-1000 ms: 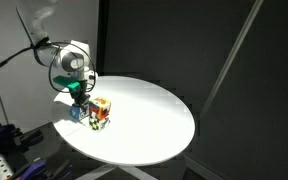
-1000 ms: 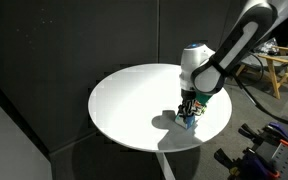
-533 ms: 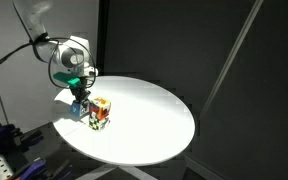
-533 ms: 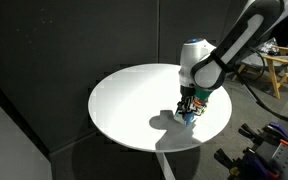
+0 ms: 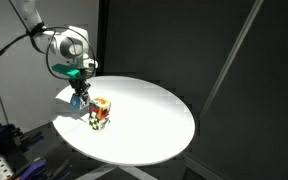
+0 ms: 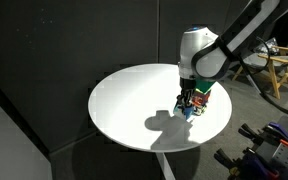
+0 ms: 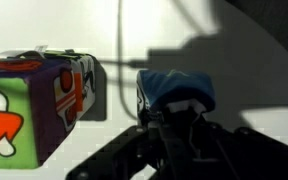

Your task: Stack the toy blocks together

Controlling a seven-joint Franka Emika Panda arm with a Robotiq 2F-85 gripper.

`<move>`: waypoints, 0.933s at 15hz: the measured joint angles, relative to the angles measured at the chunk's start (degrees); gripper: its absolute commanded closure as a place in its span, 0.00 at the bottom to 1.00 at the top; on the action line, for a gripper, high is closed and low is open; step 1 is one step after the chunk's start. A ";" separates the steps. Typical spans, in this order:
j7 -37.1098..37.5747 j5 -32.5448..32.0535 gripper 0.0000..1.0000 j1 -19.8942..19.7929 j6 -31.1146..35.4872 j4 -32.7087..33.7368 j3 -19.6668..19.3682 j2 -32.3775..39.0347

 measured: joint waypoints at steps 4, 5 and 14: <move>-0.72 0.07 0.93 -0.26 -2.33 -1.11 0.57 -4.16; -1.25 0.18 0.93 -0.53 -2.76 -1.46 0.76 -5.24; -8.18 3.54 0.93 -3.97 -6.41 -4.43 1.11 -14.69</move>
